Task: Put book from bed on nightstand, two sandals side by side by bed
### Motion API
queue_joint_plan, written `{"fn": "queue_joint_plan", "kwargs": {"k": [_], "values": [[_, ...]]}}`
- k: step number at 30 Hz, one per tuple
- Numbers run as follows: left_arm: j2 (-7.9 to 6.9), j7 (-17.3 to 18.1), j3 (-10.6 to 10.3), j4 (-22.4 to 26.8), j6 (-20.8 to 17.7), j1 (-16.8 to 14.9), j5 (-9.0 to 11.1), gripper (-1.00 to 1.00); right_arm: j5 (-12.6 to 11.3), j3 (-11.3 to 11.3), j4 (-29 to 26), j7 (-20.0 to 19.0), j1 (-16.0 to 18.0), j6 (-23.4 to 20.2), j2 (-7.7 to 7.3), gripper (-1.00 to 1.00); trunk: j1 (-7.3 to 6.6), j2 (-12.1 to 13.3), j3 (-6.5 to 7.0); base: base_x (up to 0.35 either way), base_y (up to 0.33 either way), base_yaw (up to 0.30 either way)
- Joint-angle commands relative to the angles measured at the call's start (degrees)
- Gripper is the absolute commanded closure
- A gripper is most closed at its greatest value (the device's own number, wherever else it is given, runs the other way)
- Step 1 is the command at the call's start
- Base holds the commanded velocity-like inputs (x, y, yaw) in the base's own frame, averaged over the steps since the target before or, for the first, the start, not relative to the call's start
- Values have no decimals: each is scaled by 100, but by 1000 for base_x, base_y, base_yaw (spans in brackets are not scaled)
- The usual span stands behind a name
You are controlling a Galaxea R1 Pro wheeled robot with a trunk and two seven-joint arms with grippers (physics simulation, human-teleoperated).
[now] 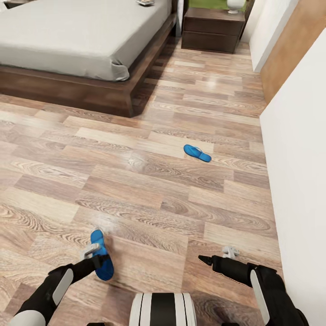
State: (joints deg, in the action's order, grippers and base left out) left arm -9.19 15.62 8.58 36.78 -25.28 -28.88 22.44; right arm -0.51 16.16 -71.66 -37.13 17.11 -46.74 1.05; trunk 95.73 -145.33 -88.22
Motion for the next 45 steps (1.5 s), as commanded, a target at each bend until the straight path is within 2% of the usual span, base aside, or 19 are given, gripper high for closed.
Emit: {"fn": "queue_joint_plan", "kwargs": {"k": [1, 3, 8, 12, 16, 45], "values": [[-115, 401, 24, -242, -42, 0, 61, 100, -5, 46, -55, -22, 3, -43, -23, -100, -3, 0, 20, 0, 0, 0], [-351, 1064, 20, -567, -20, 3, 54, 100, -9, 235, -123, -22, 3, -46, -117, -100, -9, 3, 64, 0, 0, 0], [-478, 1382, 4, -908, 259, 5, 41, 100, -10, 606, -151, -23, 3, -53, -188, -100, -22, 9, 175, 0, 0, 0], [-499, 1441, 9, -1278, 559, 5, 51, 100, -11, 703, -162, -23, 3, -65, -203, -100, -32, 15, 264, 0, 0, 0], [-503, 1447, 12, -1441, 653, 5, 50, 100, -11, 709, -159, -23, 3, -78, -204, -100, -42, 20, 352, 0, 0, 0], [-448, 1441, -14, -1480, 735, 5, 33, 100, -11, 657, -174, -23, 3, -81, -184, -100, -117, 59, 995, 0, 0, 0]]}}
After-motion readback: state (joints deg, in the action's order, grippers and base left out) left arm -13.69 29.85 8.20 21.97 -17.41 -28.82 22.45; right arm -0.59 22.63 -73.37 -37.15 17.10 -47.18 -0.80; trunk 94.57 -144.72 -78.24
